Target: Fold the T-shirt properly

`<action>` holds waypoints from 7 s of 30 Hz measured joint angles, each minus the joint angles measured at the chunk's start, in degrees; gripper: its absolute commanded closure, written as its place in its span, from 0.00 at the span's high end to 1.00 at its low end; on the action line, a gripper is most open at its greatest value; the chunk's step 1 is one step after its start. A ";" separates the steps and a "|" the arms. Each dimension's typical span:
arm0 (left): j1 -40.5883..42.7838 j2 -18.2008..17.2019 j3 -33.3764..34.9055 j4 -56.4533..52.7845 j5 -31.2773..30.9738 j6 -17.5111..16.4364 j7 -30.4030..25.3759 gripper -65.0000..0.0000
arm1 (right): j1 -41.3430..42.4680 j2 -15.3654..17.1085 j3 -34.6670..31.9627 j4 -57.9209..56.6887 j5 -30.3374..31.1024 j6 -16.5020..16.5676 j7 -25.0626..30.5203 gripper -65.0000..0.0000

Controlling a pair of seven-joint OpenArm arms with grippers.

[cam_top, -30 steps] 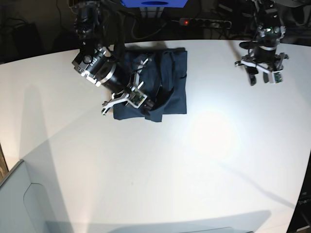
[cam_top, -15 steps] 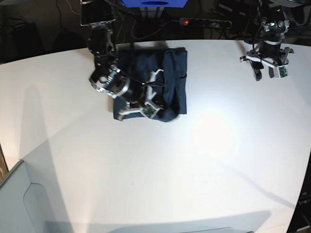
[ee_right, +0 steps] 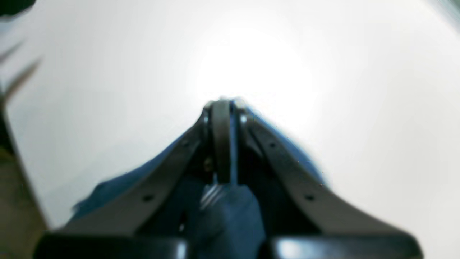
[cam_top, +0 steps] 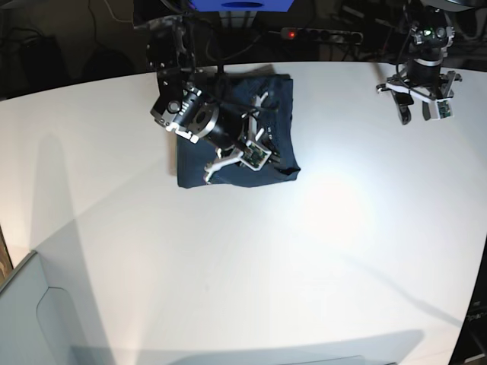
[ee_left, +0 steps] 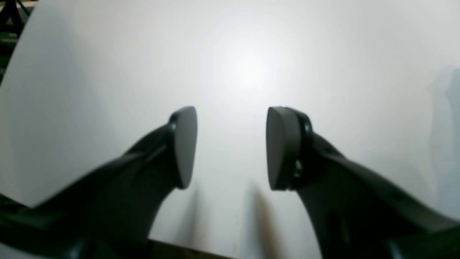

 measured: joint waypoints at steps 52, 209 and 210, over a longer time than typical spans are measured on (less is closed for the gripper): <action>-14.12 3.17 30.42 -17.42 -17.38 -0.02 -0.92 0.00 | -14.51 8.07 29.70 18.25 0.04 -0.02 0.00 0.00; -12.94 -3.67 31.76 -92.11 5.09 -8.81 -37.73 0.00 | -15.02 7.85 28.33 -75.38 1.05 -44.65 48.61 0.00; -13.03 -3.21 32.83 -92.13 5.03 -8.50 -37.86 0.00 | -14.64 7.69 28.33 -76.76 1.07 -45.05 49.62 0.00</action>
